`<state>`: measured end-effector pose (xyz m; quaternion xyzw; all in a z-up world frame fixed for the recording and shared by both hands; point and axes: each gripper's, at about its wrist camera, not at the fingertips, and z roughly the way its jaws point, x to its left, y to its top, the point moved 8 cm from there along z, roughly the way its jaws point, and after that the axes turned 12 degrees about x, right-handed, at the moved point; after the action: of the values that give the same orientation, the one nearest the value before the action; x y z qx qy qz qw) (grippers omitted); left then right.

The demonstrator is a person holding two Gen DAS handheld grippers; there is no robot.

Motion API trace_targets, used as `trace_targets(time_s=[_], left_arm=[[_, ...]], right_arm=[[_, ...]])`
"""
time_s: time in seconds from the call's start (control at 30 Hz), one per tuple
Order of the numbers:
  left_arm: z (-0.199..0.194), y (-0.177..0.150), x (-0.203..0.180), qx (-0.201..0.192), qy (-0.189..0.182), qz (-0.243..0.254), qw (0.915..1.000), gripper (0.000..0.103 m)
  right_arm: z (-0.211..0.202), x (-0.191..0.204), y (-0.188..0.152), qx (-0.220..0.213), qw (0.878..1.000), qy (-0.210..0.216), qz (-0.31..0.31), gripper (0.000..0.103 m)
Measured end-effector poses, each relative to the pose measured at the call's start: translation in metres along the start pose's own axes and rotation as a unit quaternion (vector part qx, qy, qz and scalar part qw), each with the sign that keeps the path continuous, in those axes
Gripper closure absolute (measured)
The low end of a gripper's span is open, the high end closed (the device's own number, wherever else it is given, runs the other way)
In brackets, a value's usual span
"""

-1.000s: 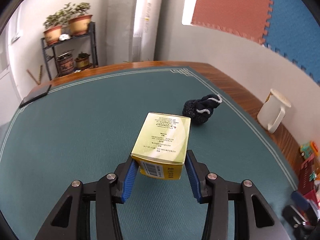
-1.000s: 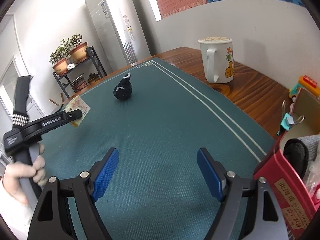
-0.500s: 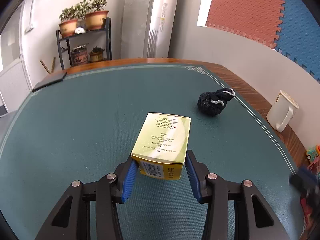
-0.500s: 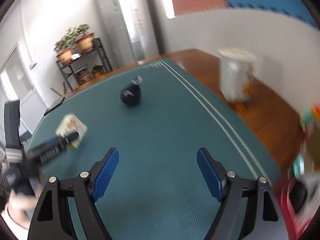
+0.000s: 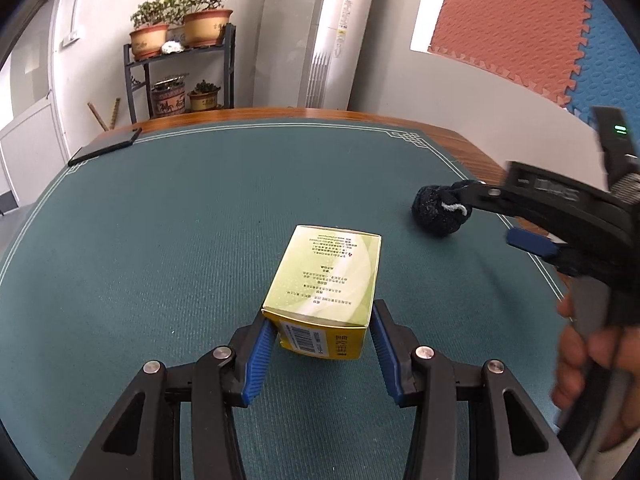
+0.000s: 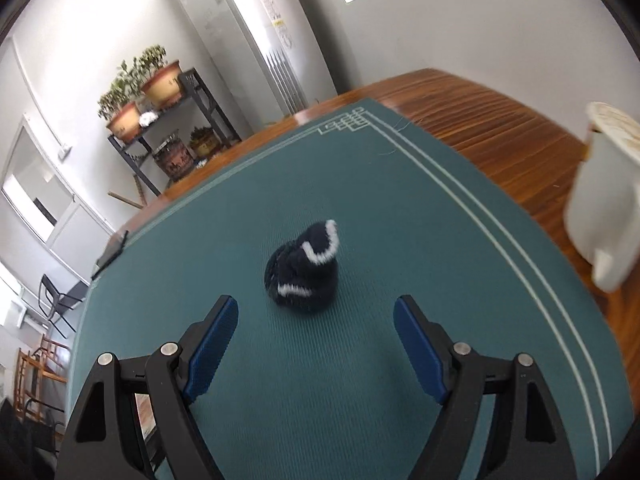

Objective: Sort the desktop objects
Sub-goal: 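Grasp the black knitted toy with the right tool while the left tool holds the yellow box, then carry the black toy and the yellow box over the red box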

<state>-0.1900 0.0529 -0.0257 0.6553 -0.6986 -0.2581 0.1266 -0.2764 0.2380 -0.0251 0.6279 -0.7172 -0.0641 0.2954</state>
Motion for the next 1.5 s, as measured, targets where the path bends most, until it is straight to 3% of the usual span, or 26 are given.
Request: trace_targets(time_s=[0.1, 0.17, 0.23, 0.37, 0.6, 0.87, 1.0, 1.5], left_arm=[[0.003, -0.001, 0.003, 0.006, -0.002, -0.007, 1.0000, 0.054], [0.007, -0.003, 0.002, 0.013, -0.003, -0.008, 0.9999, 0.054], [0.012, -0.004, 0.000, 0.019, -0.005, -0.006, 0.9998, 0.054], [0.013, -0.004, 0.000, 0.017, -0.002, -0.007, 0.9998, 0.054], [0.010, -0.006, -0.005, 0.010, -0.002, -0.002, 0.9999, 0.054], [-0.010, -0.003, -0.020, -0.022, 0.007, 0.019, 0.9995, 0.054], [-0.023, -0.002, -0.031, -0.036, -0.001, 0.033, 0.9988, 0.054], [-0.062, -0.018, -0.084, -0.075, -0.023, 0.101, 0.9918, 0.054]], right_arm=[[0.020, 0.004, 0.011, 0.007, 1.000, -0.009, -0.004, 0.028], [0.030, 0.005, 0.016, 0.012, 1.000, -0.010, -0.007, 0.041], [0.039, 0.006, 0.019, 0.023, 1.000, -0.006, -0.011, 0.062], [0.033, 0.014, 0.013, 0.015, 0.999, -0.025, -0.040, 0.069], [-0.012, 0.015, -0.005, -0.016, 0.998, -0.040, -0.046, 0.070], [-0.091, 0.008, -0.042, -0.056, 0.996, -0.051, -0.047, 0.070], [-0.133, 0.001, -0.064, -0.083, 0.992, -0.077, -0.052, 0.070], [-0.264, -0.100, -0.137, -0.147, 0.976, -0.156, 0.038, 0.070]])
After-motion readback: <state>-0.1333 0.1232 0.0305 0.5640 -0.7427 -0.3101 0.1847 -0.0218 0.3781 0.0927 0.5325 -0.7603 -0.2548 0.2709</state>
